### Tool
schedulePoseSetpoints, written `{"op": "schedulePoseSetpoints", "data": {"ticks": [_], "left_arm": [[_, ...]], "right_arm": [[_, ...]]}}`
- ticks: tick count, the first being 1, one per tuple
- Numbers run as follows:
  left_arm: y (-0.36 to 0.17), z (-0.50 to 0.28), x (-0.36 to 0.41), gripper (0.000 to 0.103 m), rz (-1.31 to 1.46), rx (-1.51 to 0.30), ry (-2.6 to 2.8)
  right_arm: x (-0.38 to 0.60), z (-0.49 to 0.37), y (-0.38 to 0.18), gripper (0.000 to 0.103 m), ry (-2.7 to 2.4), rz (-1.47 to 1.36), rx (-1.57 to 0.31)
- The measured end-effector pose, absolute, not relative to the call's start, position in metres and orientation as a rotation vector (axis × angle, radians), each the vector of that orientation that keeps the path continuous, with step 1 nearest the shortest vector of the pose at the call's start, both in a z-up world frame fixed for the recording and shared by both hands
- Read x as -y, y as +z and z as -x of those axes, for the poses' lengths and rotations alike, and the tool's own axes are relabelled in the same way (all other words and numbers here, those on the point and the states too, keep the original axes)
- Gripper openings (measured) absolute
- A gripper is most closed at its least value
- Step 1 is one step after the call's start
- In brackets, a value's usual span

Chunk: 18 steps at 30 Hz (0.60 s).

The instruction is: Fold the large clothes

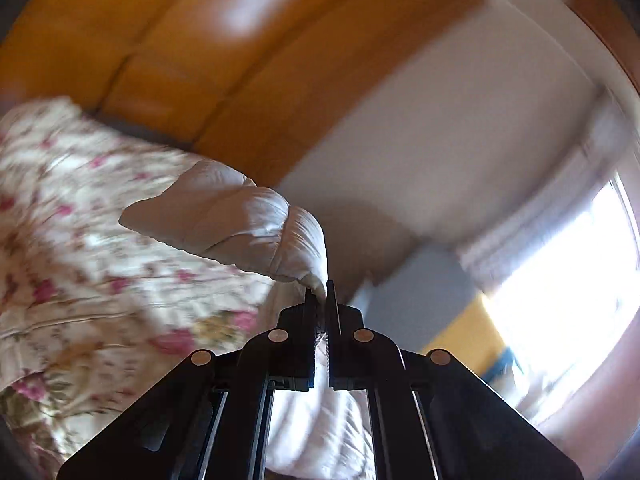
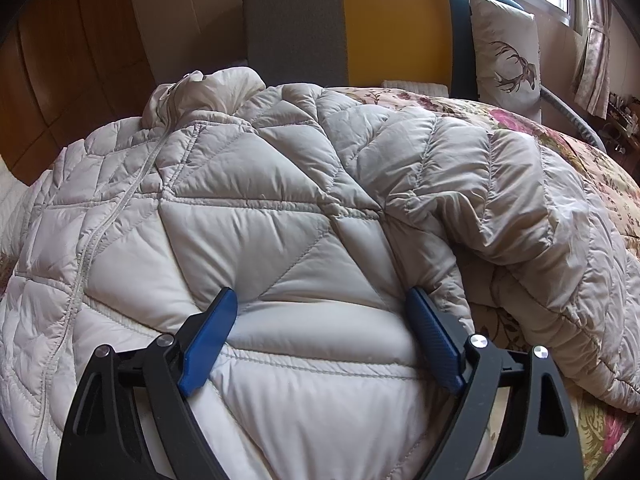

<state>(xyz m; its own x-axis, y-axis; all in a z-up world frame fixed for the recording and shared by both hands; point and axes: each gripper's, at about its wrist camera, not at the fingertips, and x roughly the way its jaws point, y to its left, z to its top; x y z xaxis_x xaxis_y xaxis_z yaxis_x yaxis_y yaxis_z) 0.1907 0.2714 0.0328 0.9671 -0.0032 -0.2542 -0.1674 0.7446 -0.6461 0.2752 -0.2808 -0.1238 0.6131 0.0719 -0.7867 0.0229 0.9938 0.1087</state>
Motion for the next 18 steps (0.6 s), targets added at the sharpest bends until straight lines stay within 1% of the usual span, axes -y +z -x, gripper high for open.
{"op": "schedulePoseSetpoints", "data": {"ticks": [6,9,14,18], "left_arm": [[0.055,-0.216,-0.145,0.003,0.362,-0.323,-0.088],[0.049,-0.221,-0.082,0.003,0.214,-0.373,-0.182],[0.011,-0.233,0.007,0.003,0.024,-0.51,-0.315],[-0.036,-0.243,0.047,0.003,-0.07,-0.627,-0.379]], "right_arm": [[0.283,-0.274,-0.124,0.088,0.038,-0.123,-0.909],[0.284,-0.274,-0.124,0.088,0.041,-0.126,-0.909],[0.285,-0.274,-0.124,0.088,0.044,-0.132,-0.908],[0.286,-0.273,-0.124,0.088,0.046,-0.134,-0.908]]}}
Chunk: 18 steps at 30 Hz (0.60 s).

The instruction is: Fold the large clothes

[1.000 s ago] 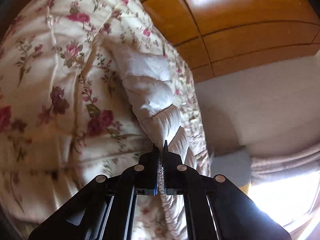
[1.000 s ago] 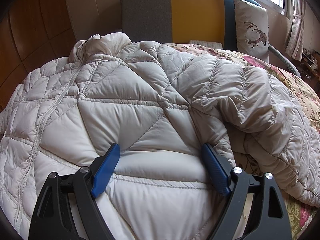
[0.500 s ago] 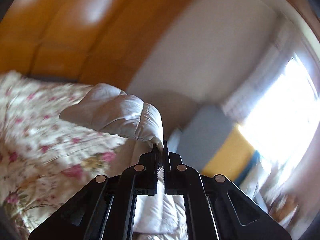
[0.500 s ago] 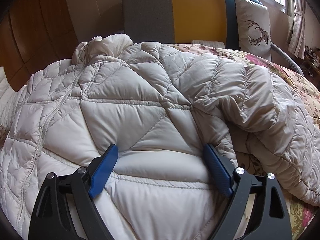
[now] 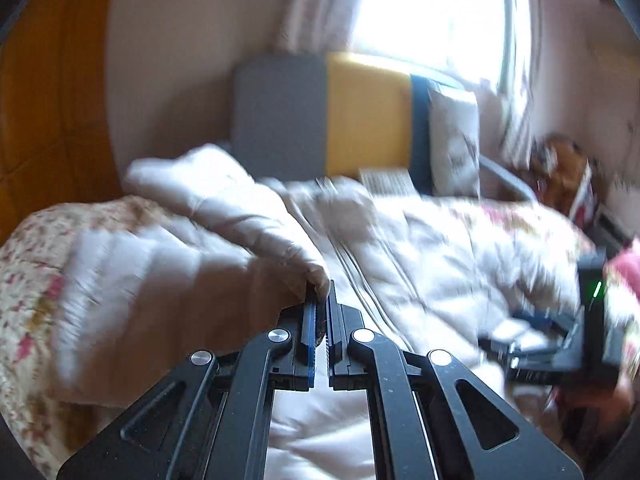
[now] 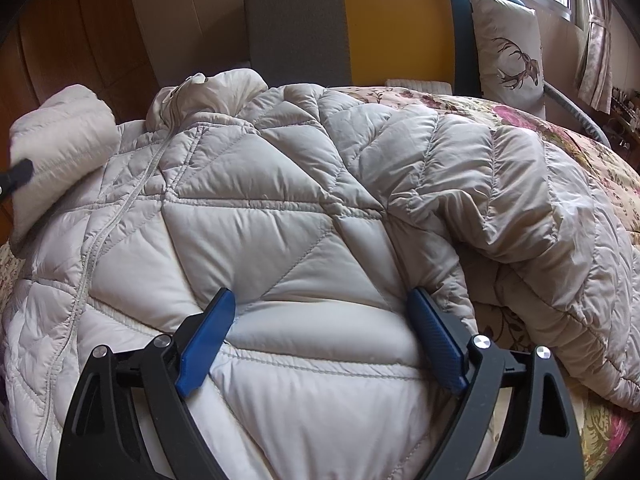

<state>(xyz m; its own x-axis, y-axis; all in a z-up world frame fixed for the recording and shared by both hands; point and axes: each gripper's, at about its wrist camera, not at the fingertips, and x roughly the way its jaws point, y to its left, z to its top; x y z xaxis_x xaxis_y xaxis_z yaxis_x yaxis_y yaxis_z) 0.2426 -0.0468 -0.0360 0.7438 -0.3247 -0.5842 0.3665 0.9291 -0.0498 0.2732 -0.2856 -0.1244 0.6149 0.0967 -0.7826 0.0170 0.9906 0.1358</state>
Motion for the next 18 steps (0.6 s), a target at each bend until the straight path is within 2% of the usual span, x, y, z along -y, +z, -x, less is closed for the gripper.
{"op": "schedulePoseSetpoints", "data": {"ticks": [5,8,10,15,18], "left_arm": [[-0.07,-0.242,0.075,0.006,-0.186,-0.694,-0.445],[-0.062,-0.229,0.08,0.033,-0.194,-0.683,-0.522],[-0.051,-0.214,0.076,0.065,-0.184,-0.652,-0.57],[-0.023,-0.201,0.029,0.066,-0.091,-0.574,-0.505],[-0.016,-0.216,-0.017,0.039,0.018,-0.584,-0.357]], "right_arm": [[0.286,-0.274,-0.125,0.088,0.05,-0.141,-0.91],[0.286,-0.274,-0.125,0.088,0.05,-0.142,-0.91],[0.286,-0.274,-0.125,0.089,0.05,-0.143,-0.91],[0.287,-0.274,-0.125,0.089,0.049,-0.141,-0.909],[0.287,-0.274,-0.125,0.089,0.049,-0.141,-0.909]]}}
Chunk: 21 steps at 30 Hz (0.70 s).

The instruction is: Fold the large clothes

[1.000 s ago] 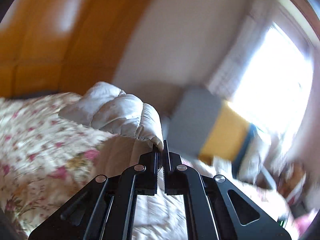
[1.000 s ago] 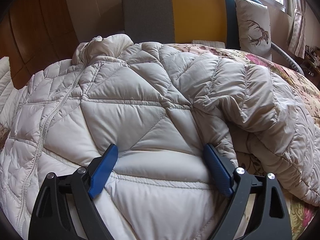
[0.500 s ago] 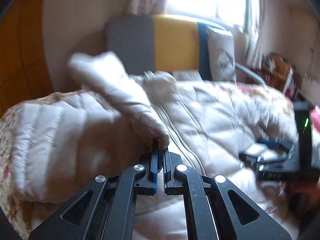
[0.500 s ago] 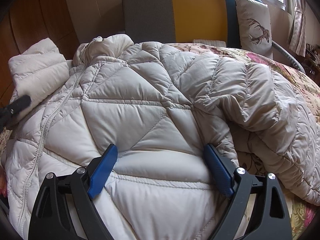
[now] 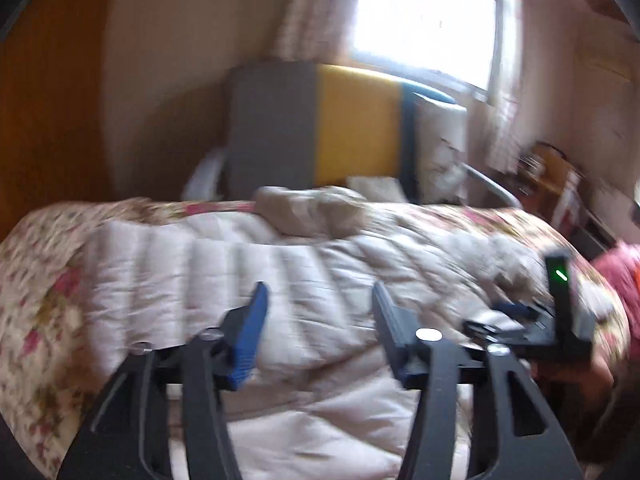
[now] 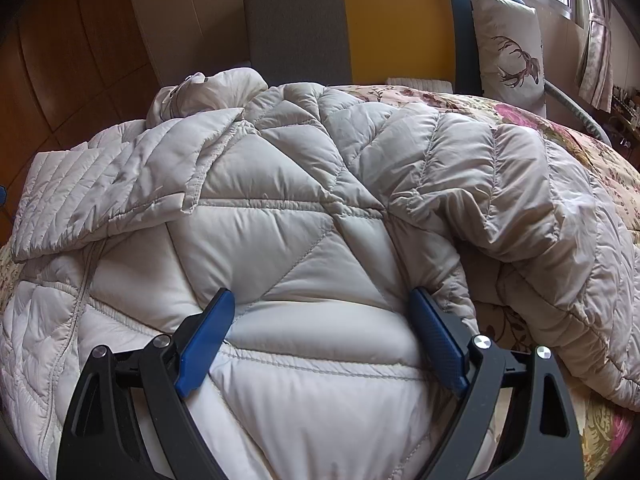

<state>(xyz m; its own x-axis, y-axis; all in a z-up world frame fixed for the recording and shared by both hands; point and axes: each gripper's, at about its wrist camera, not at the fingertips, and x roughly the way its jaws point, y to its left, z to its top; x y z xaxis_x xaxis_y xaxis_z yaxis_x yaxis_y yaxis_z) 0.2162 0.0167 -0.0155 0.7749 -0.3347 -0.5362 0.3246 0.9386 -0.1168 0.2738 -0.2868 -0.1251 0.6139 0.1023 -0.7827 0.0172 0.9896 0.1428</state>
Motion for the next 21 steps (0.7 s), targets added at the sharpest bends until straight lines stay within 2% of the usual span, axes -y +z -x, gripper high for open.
{"op": "schedulePoseSetpoints", "data": {"ticks": [1,5,6,7,13,19,20,21], "left_arm": [[-0.016,-0.224,-0.034,0.032,0.056,-0.596,-0.304],[-0.024,-0.257,-0.086,0.023,0.142,-0.664,-0.136],[-0.03,-0.268,-0.097,0.016,0.148,-0.693,-0.104],[-0.037,-0.277,-0.106,0.014,0.152,-0.72,-0.075],[-0.102,-0.333,-0.127,0.014,0.215,-0.893,-0.082],[-0.104,-0.33,-0.136,0.014,0.248,-0.88,-0.1],[-0.097,-0.326,-0.136,0.017,0.229,-0.885,-0.073],[-0.09,-0.32,-0.13,0.029,0.214,-0.879,-0.056]], "right_arm": [[0.287,-0.274,-0.125,0.089,0.049,-0.141,-0.909],[0.287,-0.274,-0.125,0.089,0.049,-0.141,-0.909],[0.287,-0.274,-0.125,0.089,0.048,-0.14,-0.909],[0.287,-0.274,-0.125,0.089,0.048,-0.14,-0.909],[0.287,-0.274,-0.125,0.089,0.047,-0.142,-0.907],[0.287,-0.273,-0.125,0.089,0.046,-0.142,-0.908],[0.287,-0.273,-0.125,0.089,0.046,-0.142,-0.908],[0.287,-0.273,-0.125,0.089,0.046,-0.142,-0.908]]}}
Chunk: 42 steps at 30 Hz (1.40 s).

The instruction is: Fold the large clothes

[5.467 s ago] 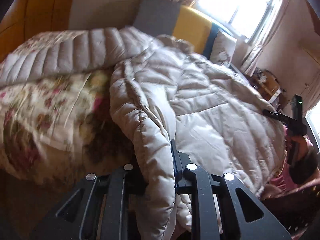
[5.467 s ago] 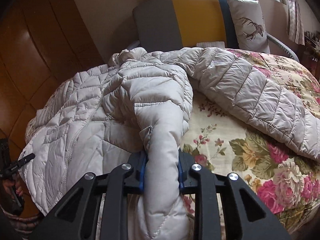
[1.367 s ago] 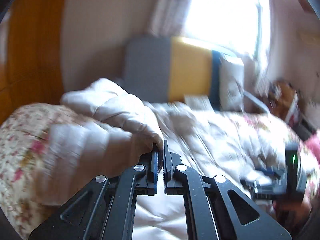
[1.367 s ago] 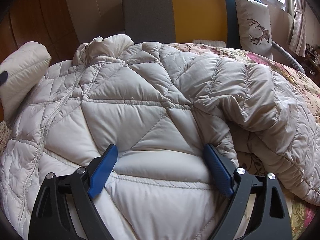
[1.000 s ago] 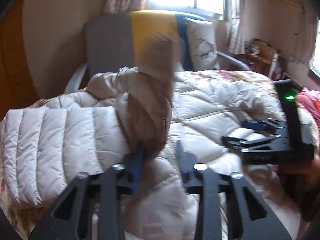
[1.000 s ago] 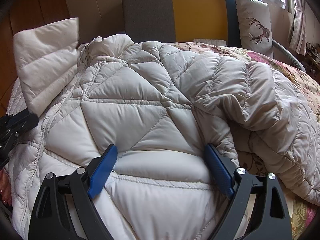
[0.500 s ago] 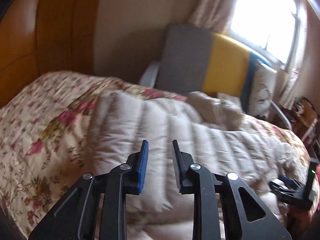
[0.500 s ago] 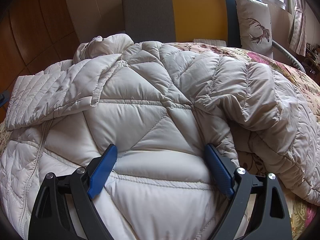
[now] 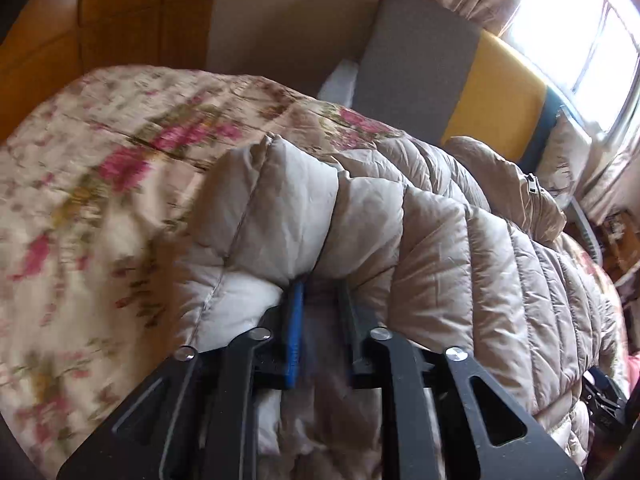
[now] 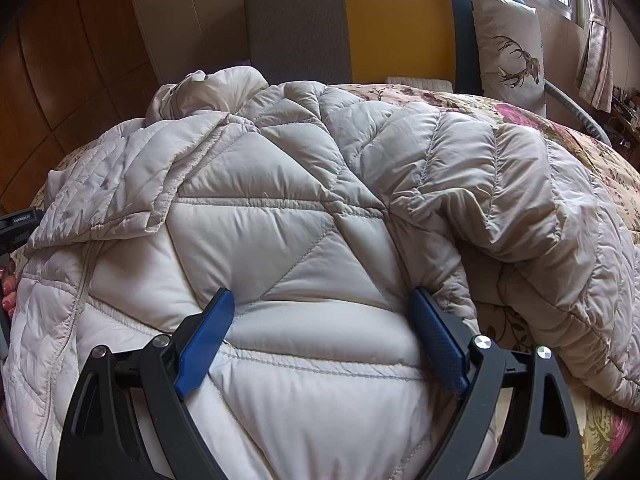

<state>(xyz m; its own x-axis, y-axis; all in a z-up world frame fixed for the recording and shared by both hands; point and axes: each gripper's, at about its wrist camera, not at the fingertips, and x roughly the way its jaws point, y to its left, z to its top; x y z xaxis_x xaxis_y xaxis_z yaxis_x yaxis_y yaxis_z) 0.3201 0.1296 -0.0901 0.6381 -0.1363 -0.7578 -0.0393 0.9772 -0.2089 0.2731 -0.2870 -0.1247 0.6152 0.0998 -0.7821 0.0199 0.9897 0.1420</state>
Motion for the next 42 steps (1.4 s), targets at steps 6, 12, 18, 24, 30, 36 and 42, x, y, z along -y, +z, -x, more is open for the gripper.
{"op": "schedulePoseSetpoints", "data": {"ticks": [6,12,18,24,30,36,42], "left_arm": [[-0.042,-0.262,-0.088,0.074,0.155,-0.703,-0.072],[-0.085,-0.242,-0.045,0.086,0.055,-0.779,-0.169],[-0.1,-0.242,-0.039,0.097,0.029,-0.782,-0.193],[-0.103,-0.244,-0.042,0.098,0.055,-0.784,-0.208],[-0.105,-0.244,-0.046,0.098,0.062,-0.785,-0.212],[-0.105,-0.244,-0.045,0.098,0.061,-0.785,-0.212],[-0.106,-0.245,-0.045,0.098,0.056,-0.787,-0.21]], "right_arm": [[0.287,-0.273,-0.124,0.089,0.044,-0.139,-0.908],[0.281,-0.271,-0.124,0.101,0.08,-0.12,-0.932],[0.278,-0.273,-0.124,0.101,0.068,-0.099,-0.946],[0.315,-0.237,-0.091,0.101,0.019,-0.334,-0.82],[0.417,-0.175,-0.103,0.093,-0.111,-0.852,-0.742],[0.492,-0.12,-0.136,0.064,-0.23,-1.242,-0.629],[0.547,-0.087,-0.137,0.064,-0.4,-1.364,-0.458]]}}
